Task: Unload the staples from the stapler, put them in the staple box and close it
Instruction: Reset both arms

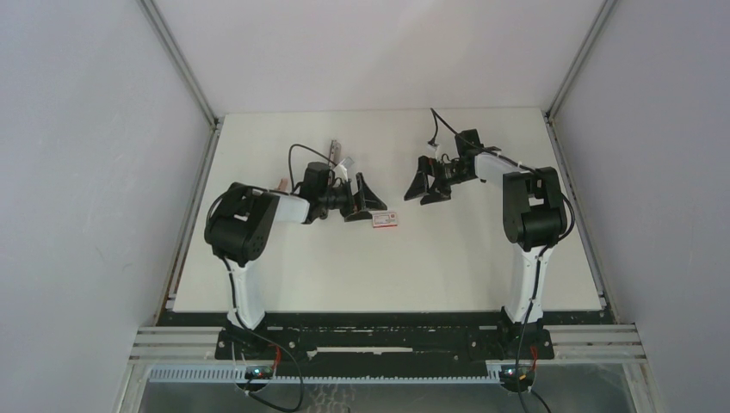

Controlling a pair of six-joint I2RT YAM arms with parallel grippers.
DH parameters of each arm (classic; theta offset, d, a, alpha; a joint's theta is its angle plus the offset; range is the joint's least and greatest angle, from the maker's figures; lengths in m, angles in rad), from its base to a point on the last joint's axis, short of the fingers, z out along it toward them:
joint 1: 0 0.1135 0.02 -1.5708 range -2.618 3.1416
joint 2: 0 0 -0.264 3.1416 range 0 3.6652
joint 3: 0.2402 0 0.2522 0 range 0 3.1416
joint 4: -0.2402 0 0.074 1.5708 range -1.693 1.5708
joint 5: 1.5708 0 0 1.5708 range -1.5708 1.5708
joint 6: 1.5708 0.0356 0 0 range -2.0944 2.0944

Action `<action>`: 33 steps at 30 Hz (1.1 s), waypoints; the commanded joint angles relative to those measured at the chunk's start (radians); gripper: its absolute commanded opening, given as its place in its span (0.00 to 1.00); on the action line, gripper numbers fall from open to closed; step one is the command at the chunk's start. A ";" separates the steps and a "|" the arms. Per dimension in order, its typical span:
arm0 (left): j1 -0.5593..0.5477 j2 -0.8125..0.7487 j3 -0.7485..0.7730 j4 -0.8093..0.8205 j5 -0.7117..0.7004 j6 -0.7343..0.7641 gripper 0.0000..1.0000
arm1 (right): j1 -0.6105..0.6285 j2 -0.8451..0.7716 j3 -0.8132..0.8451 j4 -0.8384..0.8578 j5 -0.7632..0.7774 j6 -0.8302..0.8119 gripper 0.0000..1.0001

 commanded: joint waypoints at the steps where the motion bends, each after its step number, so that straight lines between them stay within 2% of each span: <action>1: 0.005 0.024 0.041 -0.029 -0.040 0.047 1.00 | 0.002 -0.052 -0.001 0.019 -0.006 -0.022 1.00; 11: 0.006 0.017 0.067 -0.052 -0.039 0.059 1.00 | 0.002 -0.065 -0.002 0.012 0.011 -0.033 1.00; 16: 0.020 -0.076 0.065 -0.106 -0.036 0.099 0.99 | -0.002 -0.124 0.013 -0.030 0.072 -0.082 1.00; 25: 0.087 -0.389 0.115 -0.415 -0.123 0.406 1.00 | -0.015 -0.461 -0.104 -0.027 0.420 -0.212 1.00; 30: 0.146 -0.642 0.094 -0.592 -0.247 0.651 1.00 | -0.059 -0.697 -0.213 -0.008 0.555 -0.232 1.00; 33: 0.182 -0.802 0.036 -0.641 -0.342 0.760 1.00 | -0.086 -0.822 -0.268 -0.015 0.637 -0.236 1.00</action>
